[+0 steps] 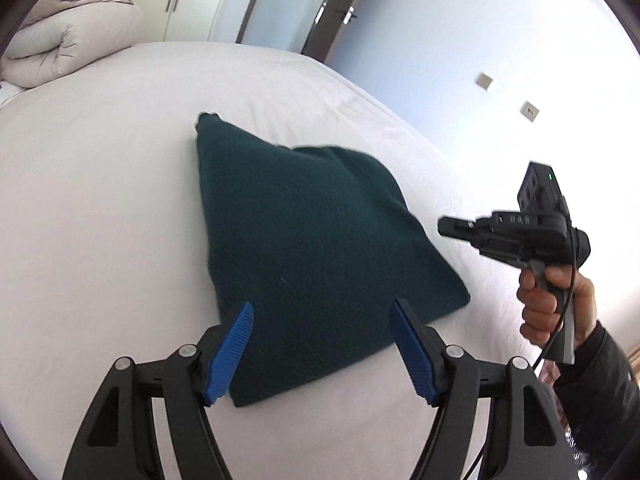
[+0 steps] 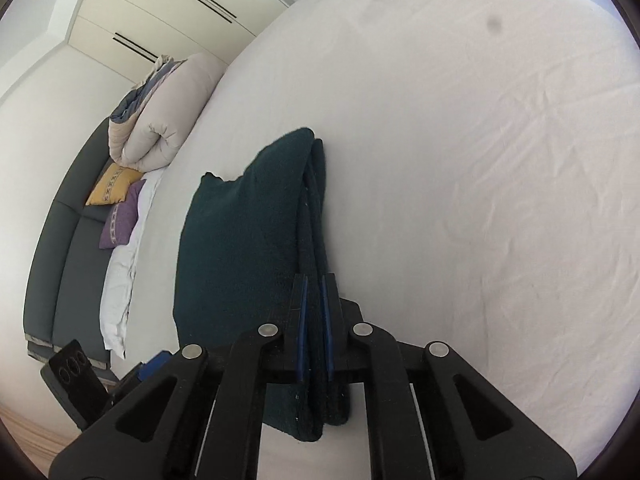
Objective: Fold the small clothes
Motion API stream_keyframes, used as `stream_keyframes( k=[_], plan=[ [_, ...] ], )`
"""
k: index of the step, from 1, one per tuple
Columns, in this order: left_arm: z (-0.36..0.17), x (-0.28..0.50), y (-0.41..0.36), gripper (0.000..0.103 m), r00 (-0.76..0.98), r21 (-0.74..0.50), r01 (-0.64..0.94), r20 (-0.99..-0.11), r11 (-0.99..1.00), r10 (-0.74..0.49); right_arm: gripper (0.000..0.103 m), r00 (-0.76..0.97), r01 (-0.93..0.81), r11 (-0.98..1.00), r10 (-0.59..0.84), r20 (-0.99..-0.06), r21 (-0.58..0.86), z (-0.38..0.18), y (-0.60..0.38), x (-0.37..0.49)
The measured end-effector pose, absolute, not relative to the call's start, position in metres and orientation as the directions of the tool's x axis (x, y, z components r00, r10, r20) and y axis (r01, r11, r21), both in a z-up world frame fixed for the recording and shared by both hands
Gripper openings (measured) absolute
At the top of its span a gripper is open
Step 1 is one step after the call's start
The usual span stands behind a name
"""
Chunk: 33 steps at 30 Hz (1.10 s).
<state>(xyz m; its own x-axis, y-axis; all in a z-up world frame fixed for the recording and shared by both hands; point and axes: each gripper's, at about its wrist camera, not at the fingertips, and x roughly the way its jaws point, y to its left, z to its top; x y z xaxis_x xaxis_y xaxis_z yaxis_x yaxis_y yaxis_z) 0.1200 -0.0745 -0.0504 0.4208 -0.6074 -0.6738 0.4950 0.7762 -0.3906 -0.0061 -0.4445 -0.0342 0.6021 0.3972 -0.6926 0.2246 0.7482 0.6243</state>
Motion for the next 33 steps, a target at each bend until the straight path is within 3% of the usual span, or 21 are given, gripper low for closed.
stream_keyframes(
  k=[1, 3, 4, 5, 8, 12, 16, 19, 22, 31, 33],
  plan=[
    [-0.048, 0.132, -0.068, 0.076, 0.422, -0.414, 0.474, -0.668, 0.777, -0.613, 0.012, 0.603, 0.215, 0.74, 0.413, -0.683, 0.637, -0.028, -0.449, -0.004],
    [-0.049, 0.156, -0.062, 0.076, 0.417, -0.436, 0.44, -0.675, 0.785, -0.608, 0.037, 0.601, 0.209, 0.728, 0.432, -0.673, 0.653, -0.022, -0.448, 0.008],
    [-0.051, 0.167, -0.061, 0.077, 0.401, -0.456, 0.431, -0.676, 0.779, -0.618, 0.065, 0.609, 0.208, 0.716, 0.438, -0.661, 0.667, -0.018, -0.45, 0.011],
    [-0.056, 0.18, -0.06, 0.078, 0.374, -0.489, 0.415, -0.678, 0.768, -0.633, 0.075, 0.62, 0.208, 0.709, 0.437, -0.651, 0.674, -0.017, -0.449, 0.016],
    [-0.072, 0.211, -0.059, 0.078, 0.329, -0.554, 0.331, -0.691, 0.764, -0.643, 0.075, 0.601, 0.191, 0.727, 0.444, -0.664, 0.659, -0.019, -0.441, 0.037],
    [-0.095, 0.236, -0.072, 0.078, 0.256, -0.544, 0.295, -0.747, 0.785, -0.614, 0.073, 0.505, 0.215, 0.736, 0.479, -0.718, 0.642, -0.044, -0.432, 0.064],
    [-0.11, 0.242, -0.082, 0.077, 0.198, -0.57, 0.27, -0.756, 0.776, -0.624, 0.055, 0.482, 0.26, 0.702, 0.501, -0.719, 0.663, -0.07, -0.434, 0.087],
    [-0.11, 0.24, -0.087, 0.066, 0.194, -0.551, 0.266, -0.773, 0.791, -0.604, 0.037, 0.455, 0.249, 0.697, 0.529, -0.716, 0.673, -0.079, -0.427, 0.101],
    [-0.108, 0.238, -0.09, 0.062, 0.2, -0.517, 0.271, -0.795, 0.812, -0.573, 0.033, 0.44, 0.248, 0.716, 0.516, -0.735, 0.652, -0.084, -0.417, 0.112],
    [-0.101, 0.231, -0.097, 0.055, 0.227, -0.399, 0.308, -0.851, 0.864, -0.474, 0.025, 0.394, 0.212, 0.886, 0.31, -0.866, 0.413, -0.079, -0.363, 0.137],
    [-0.091, 0.228, -0.093, 0.047, 0.234, -0.391, 0.312, -0.852, 0.866, -0.469, 0.022, 0.414, 0.181, 0.926, 0.234, -0.88, 0.331, -0.065, -0.346, 0.132]
  ],
)
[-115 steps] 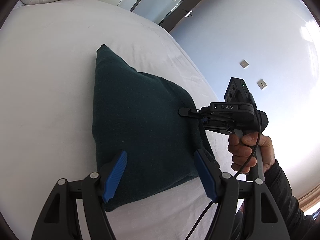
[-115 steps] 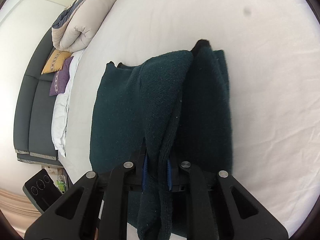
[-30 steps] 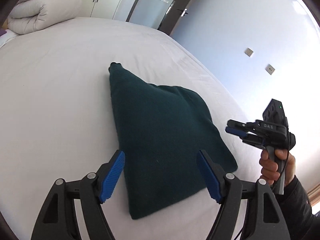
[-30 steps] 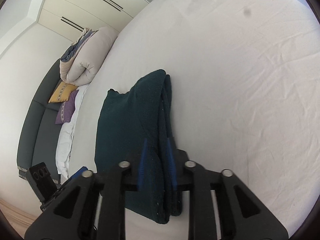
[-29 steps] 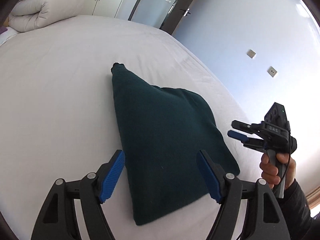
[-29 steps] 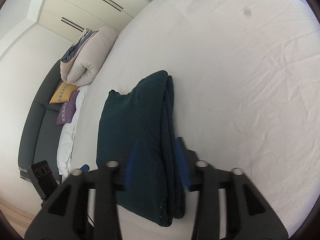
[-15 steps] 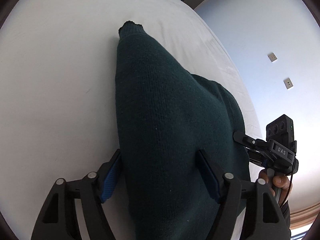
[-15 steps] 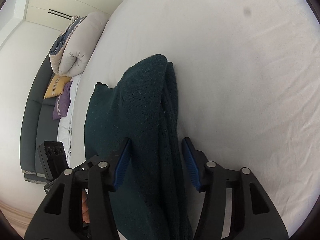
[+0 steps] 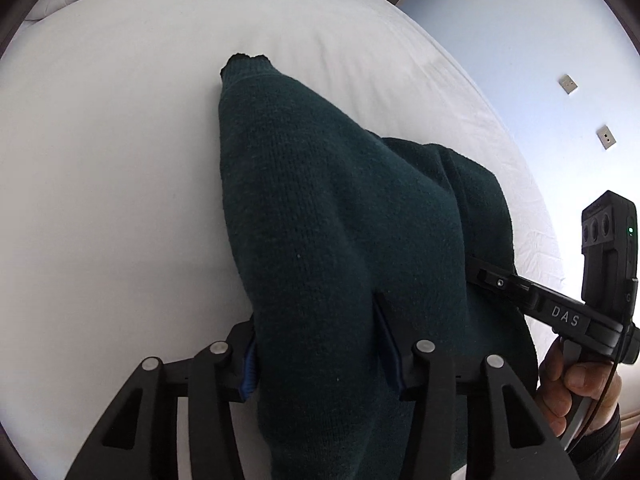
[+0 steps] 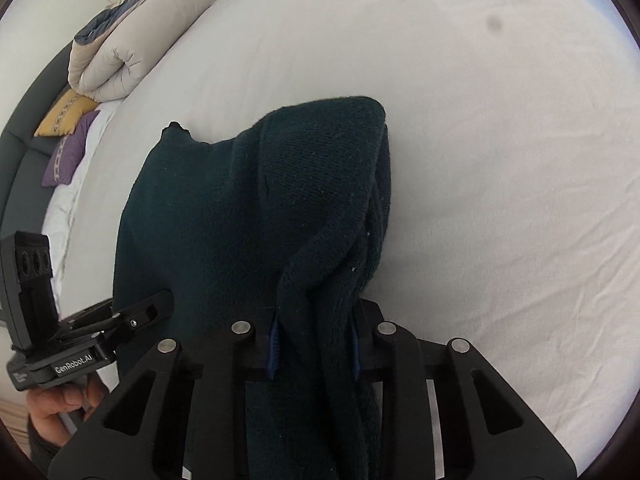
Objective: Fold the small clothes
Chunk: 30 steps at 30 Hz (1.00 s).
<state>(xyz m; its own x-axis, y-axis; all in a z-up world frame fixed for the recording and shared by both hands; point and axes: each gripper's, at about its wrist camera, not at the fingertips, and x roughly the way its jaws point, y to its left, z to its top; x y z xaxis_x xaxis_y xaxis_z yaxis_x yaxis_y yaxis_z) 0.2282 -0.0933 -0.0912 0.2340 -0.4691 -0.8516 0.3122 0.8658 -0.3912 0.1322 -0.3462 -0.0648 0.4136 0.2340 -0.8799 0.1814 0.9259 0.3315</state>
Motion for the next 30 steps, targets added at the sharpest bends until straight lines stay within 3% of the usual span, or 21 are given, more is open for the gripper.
stream_keyframes(
  k=[3, 12, 17, 25, 28, 30],
  plan=[
    [-0.068, 0.212, -0.09, 0.042, 0.269, -0.344, 0.346, -0.855, 0.873, -0.444, 0.021, 0.454, 0.112, 0.966, 0.159, -0.877, 0.233, -0.035, -0.311, 0.122],
    [0.01, 0.131, -0.006, 0.042, 0.348, -0.35, 0.374, -0.806, 0.859, -0.479, 0.02, 0.526, 0.029, 0.926, 0.307, -0.793, 0.377, 0.042, -0.252, 0.069],
    [0.02, 0.084, 0.039, 0.042, 0.352, -0.321, 0.388, -0.814, 0.864, -0.461, 0.02, 0.517, -0.025, 0.905, 0.376, -0.769, 0.425, 0.056, -0.202, 0.036],
    [-0.055, 0.062, 0.074, 0.044, 0.283, -0.281, 0.323, -0.882, 0.904, -0.376, 0.02, 0.424, 0.02, 0.877, 0.427, -0.799, 0.48, -0.02, -0.148, 0.028],
    [-0.083, 0.063, 0.08, 0.053, 0.299, -0.3, 0.295, -0.873, 0.907, -0.386, 0.023, 0.39, 0.115, 0.871, 0.403, -0.828, 0.478, -0.079, -0.159, 0.037],
    [-0.087, 0.063, 0.089, 0.054, 0.297, -0.356, 0.263, -0.855, 0.897, -0.426, 0.024, 0.426, 0.147, 0.791, 0.492, -0.76, 0.594, -0.101, -0.173, 0.037]
  ],
)
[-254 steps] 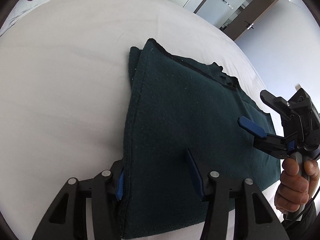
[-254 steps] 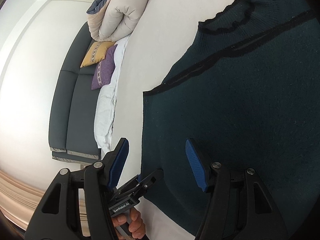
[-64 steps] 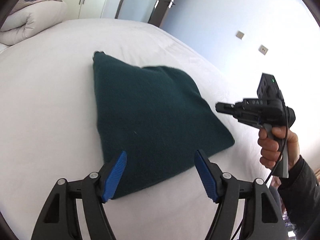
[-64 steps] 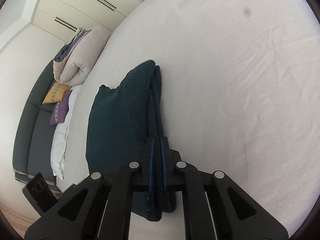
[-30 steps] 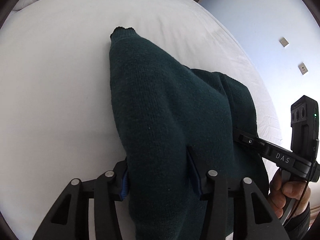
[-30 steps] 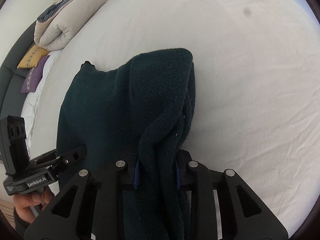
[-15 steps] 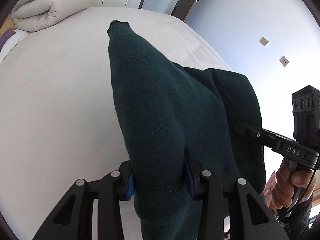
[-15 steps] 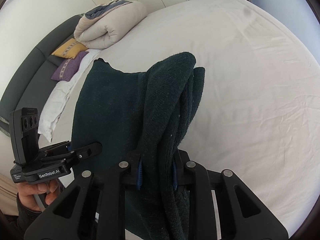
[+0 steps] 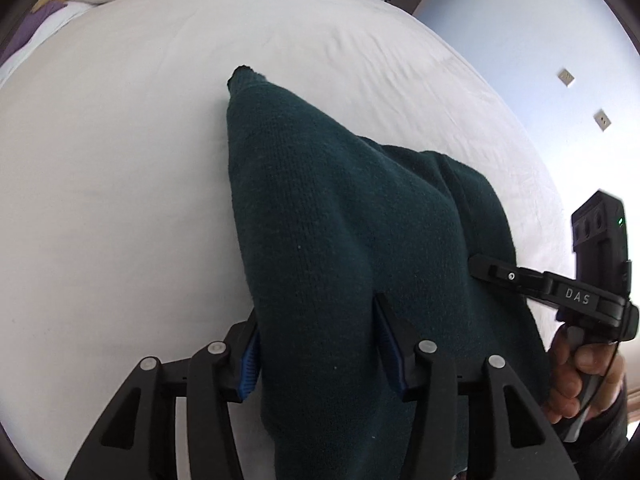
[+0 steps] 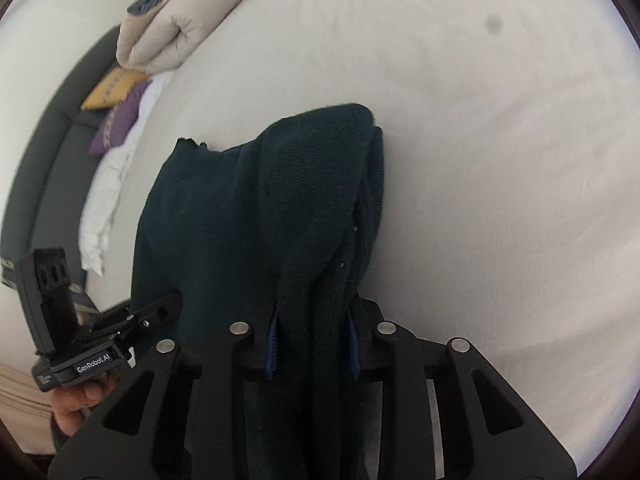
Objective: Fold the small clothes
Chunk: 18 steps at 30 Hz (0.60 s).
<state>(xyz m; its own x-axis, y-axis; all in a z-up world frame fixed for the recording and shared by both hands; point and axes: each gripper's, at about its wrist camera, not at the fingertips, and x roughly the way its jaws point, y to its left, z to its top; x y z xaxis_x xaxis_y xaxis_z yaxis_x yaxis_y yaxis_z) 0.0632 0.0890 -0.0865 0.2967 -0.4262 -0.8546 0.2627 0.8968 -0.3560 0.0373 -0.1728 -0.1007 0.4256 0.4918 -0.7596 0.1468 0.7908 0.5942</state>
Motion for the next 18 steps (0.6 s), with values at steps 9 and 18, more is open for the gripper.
stream_keyframes(
  k=[9, 18],
  plan=[
    [-0.069, 0.048, 0.1, 0.061, 0.351, -0.3, 0.253, -0.858, 0.92, -0.376, 0.029, 0.536, 0.2, 0.768, 0.433, -0.724, 0.608, -0.079, -0.207, 0.008],
    [-0.021, 0.025, 0.072, 0.058, 0.504, -0.135, 0.344, -0.808, 0.929, -0.305, 0.029, 0.526, -0.08, 0.743, 0.597, -0.605, 0.664, -0.012, -0.164, -0.007]
  ],
)
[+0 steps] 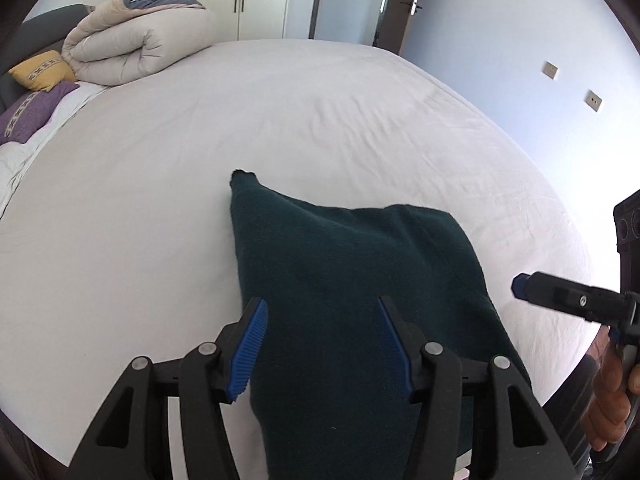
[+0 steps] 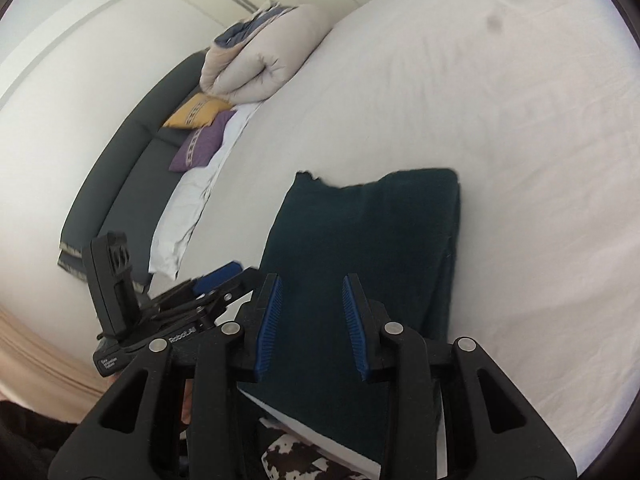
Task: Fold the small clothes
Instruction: 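Open the right gripper and lift both grippers away from the sweater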
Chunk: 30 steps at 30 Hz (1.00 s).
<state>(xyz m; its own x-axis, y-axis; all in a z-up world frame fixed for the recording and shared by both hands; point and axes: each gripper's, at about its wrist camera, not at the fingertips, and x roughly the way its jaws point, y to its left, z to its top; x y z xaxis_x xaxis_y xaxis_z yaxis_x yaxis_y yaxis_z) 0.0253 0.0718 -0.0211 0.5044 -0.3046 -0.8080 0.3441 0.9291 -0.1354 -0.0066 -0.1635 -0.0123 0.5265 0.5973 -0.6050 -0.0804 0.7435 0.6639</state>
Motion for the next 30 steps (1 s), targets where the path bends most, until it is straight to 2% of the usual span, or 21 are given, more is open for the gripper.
stream_keyframes(
  k=[4, 5, 7, 10, 16, 19, 20, 21, 23, 24, 25, 26, 30],
  plan=[
    [-0.061, 0.049, 0.048, 0.055, 0.469, -0.125, 0.325, -0.839, 0.938, -0.275, 0.028, 0.455, 0.061, 0.753, 0.563, -0.69, 0.655, -0.063, -0.165, 0.002],
    [-0.061, 0.045, 0.043, 0.055, 0.474, -0.116, 0.331, -0.837, 0.937, -0.271, 0.016, 0.45, 0.096, 0.746, 0.558, -0.698, 0.659, -0.077, -0.174, 0.0],
    [-0.064, 0.041, 0.038, 0.057, 0.499, -0.066, 0.351, -0.831, 0.934, -0.247, 0.0, 0.472, 0.112, 0.718, 0.57, -0.673, 0.687, -0.095, -0.182, 0.001],
    [-0.067, 0.034, 0.034, 0.062, 0.536, -0.034, 0.356, -0.811, 0.934, -0.234, 0.0, 0.496, 0.118, 0.664, 0.605, -0.623, 0.739, -0.114, -0.189, 0.006],
    [-0.073, 0.026, 0.037, 0.063, 0.584, -0.05, 0.354, -0.768, 0.934, -0.263, 0.0, 0.544, 0.094, 0.692, 0.567, -0.619, 0.716, -0.116, -0.184, -0.001],
    [-0.064, 0.03, 0.043, 0.064, 0.547, -0.121, 0.341, -0.781, 0.932, -0.301, 0.001, 0.571, 0.089, 0.758, 0.493, -0.656, 0.647, -0.095, -0.184, -0.022],
    [-0.058, 0.029, 0.047, 0.064, 0.541, -0.152, 0.328, -0.779, 0.932, -0.317, 0.008, 0.586, 0.1, 0.799, 0.435, -0.684, 0.594, -0.086, -0.185, -0.029],
    [-0.051, 0.027, 0.05, 0.064, 0.543, -0.179, 0.318, -0.77, 0.931, -0.333, 0.008, 0.603, 0.11, 0.843, 0.364, -0.709, 0.527, -0.076, -0.185, -0.036],
    [-0.033, 0.016, 0.056, 0.07, 0.587, -0.191, 0.31, -0.732, 0.931, -0.345, 0.008, 0.648, 0.1, 0.885, 0.29, -0.705, 0.456, -0.055, -0.189, -0.052],
    [-0.021, 0.007, 0.057, 0.082, 0.631, -0.169, 0.311, -0.699, 0.935, -0.336, 0.008, 0.674, 0.093, 0.9, 0.259, -0.692, 0.427, -0.043, -0.188, -0.059],
    [-0.008, -0.004, 0.058, 0.099, 0.685, -0.139, 0.309, -0.654, 0.941, -0.322, 0.008, 0.7, 0.087, 0.917, 0.222, -0.679, 0.39, -0.03, -0.186, -0.066],
    [0.007, -0.016, 0.059, 0.103, 0.734, -0.113, 0.306, -0.604, 0.945, -0.31, 0.008, 0.73, 0.081, 0.935, 0.181, -0.659, 0.346, -0.015, -0.185, -0.074],
    [0.065, -0.061, 0.064, 0.103, 0.88, -0.019, 0.31, -0.372, 0.951, -0.294, 0.011, 0.848, 0.037, 0.976, 0.083, -0.524, 0.215, 0.044, -0.165, -0.1]
  ],
)
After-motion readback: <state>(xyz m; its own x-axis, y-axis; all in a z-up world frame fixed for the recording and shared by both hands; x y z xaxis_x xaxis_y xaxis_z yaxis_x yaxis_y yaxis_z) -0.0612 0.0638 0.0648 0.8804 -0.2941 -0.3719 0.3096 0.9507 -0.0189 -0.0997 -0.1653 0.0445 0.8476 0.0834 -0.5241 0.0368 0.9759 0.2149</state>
